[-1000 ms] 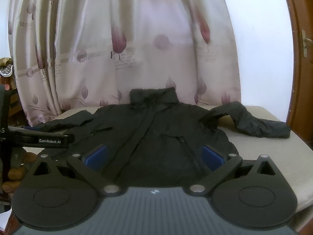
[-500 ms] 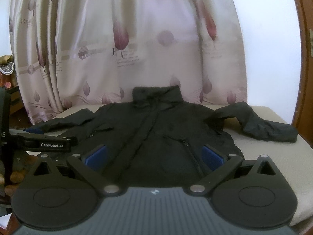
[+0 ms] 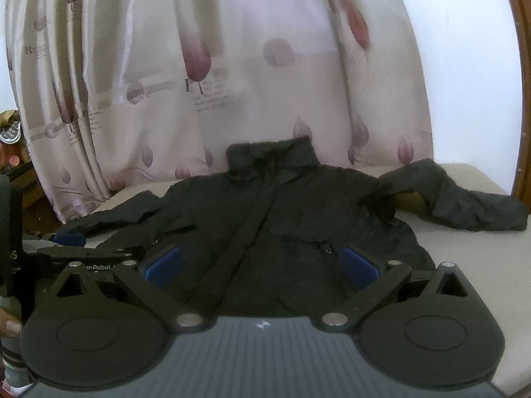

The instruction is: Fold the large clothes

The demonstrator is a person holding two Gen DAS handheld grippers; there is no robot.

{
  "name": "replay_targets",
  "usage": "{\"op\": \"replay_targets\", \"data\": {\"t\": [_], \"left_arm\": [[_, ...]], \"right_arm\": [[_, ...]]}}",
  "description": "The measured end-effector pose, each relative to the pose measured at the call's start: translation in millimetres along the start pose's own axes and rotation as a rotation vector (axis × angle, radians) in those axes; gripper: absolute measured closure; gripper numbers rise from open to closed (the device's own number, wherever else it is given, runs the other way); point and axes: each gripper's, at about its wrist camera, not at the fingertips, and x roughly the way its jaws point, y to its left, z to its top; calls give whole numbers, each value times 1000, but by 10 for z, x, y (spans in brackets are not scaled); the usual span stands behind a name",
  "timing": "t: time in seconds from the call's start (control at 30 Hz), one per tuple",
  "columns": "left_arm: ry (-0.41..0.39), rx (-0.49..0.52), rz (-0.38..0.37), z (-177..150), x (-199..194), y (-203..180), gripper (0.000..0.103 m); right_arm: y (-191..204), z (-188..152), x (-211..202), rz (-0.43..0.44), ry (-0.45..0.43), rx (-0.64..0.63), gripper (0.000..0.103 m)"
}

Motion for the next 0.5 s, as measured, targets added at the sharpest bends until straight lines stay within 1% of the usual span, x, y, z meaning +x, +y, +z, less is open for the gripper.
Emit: {"op": "replay_targets", "data": {"t": [0.5], "left_arm": [[29,-1,-10,21,271,-92,0]], "right_arm": [[-166,19,356,-15,51,36,0]]}}
